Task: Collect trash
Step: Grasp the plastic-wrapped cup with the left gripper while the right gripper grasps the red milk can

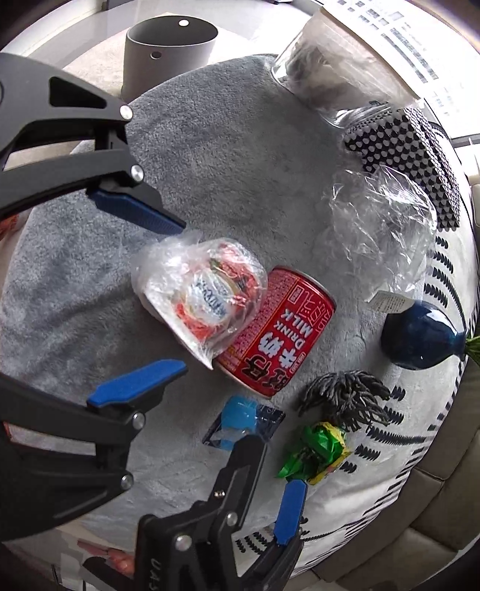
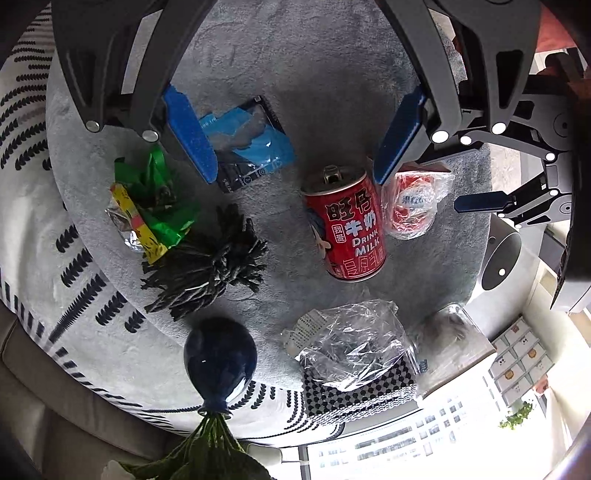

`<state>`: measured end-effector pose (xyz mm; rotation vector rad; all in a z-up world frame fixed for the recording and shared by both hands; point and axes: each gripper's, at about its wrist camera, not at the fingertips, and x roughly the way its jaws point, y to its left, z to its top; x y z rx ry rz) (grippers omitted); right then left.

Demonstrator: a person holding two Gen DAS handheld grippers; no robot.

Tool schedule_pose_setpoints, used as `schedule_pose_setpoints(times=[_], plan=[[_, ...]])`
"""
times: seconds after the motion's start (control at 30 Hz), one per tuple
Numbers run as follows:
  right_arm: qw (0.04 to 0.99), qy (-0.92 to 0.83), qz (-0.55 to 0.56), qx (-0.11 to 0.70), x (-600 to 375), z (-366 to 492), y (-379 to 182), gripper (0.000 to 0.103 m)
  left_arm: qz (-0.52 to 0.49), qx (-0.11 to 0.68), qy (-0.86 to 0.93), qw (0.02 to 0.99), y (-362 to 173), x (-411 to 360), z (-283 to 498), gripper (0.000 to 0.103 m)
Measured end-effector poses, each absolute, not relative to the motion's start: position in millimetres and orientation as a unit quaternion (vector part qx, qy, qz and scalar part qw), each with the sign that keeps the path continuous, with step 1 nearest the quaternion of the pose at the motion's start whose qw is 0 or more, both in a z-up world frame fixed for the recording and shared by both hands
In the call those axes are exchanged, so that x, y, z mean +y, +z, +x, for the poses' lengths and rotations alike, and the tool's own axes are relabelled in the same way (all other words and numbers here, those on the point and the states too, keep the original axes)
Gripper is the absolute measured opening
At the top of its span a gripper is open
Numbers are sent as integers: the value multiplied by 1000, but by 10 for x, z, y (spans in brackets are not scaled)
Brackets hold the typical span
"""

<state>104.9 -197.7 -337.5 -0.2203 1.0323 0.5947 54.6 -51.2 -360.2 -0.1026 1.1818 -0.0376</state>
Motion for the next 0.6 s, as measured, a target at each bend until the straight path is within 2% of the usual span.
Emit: schedule_pose_setpoints(times=[0.37, 0.6], plan=[[806, 316, -134, 482, -1867, 1196, -3461, 84, -111, 548, 18, 829, -3724, -528, 625, 71], [805, 316, -131, 485, -1922, 1236, -3486, 84, -108, 546, 33, 830, -3807, -566, 710, 76]])
